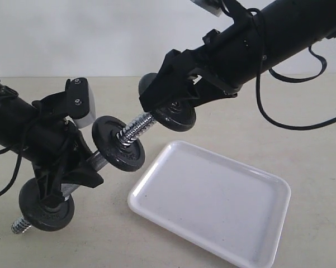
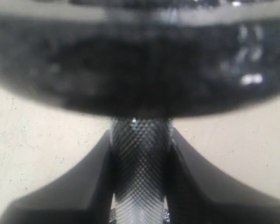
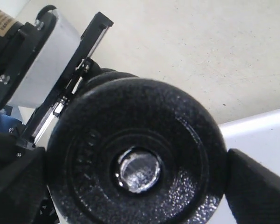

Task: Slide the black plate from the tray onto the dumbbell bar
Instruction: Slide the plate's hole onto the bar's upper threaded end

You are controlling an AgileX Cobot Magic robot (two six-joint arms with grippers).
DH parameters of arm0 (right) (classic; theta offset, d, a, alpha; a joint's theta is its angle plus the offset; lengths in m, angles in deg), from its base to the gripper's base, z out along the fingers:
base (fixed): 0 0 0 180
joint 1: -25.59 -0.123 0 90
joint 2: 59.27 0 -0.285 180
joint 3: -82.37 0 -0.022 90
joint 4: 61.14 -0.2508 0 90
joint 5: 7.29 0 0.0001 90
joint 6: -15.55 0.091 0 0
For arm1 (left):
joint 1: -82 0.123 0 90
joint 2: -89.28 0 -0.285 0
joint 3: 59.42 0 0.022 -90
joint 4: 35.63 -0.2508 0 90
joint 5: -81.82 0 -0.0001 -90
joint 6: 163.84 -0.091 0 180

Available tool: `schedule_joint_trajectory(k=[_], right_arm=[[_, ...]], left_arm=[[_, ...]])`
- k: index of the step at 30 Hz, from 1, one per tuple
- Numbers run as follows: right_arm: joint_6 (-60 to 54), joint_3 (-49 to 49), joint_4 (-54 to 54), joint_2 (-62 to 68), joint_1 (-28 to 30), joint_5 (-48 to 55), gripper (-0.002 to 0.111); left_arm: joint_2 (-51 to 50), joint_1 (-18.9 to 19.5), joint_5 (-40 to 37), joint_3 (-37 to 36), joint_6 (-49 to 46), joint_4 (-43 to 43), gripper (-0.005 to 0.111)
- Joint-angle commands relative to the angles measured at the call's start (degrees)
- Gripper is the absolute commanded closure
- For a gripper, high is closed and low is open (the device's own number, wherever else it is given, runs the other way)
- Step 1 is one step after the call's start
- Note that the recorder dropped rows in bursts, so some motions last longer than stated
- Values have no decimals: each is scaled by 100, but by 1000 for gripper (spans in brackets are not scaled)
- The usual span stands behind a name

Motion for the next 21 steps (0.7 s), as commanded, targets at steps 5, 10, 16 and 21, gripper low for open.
schedule_joint_trajectory(k=[5,10,16,21], right_arm=[[-25,98,-283,-26,-11,93,108],[-25,98,-283,-26,-11,105,108],[-25,98,-283,-26,-11,105,108],[-77,98,-271,-26,-11,75,108]], left_arm=[[317,-73,-93,266,-732,1531,102],[317,-73,-93,266,-784,1568,102],[317,-73,-93,266,-802,1700,102],[317,-73,-93,266,-802,1700,102]])
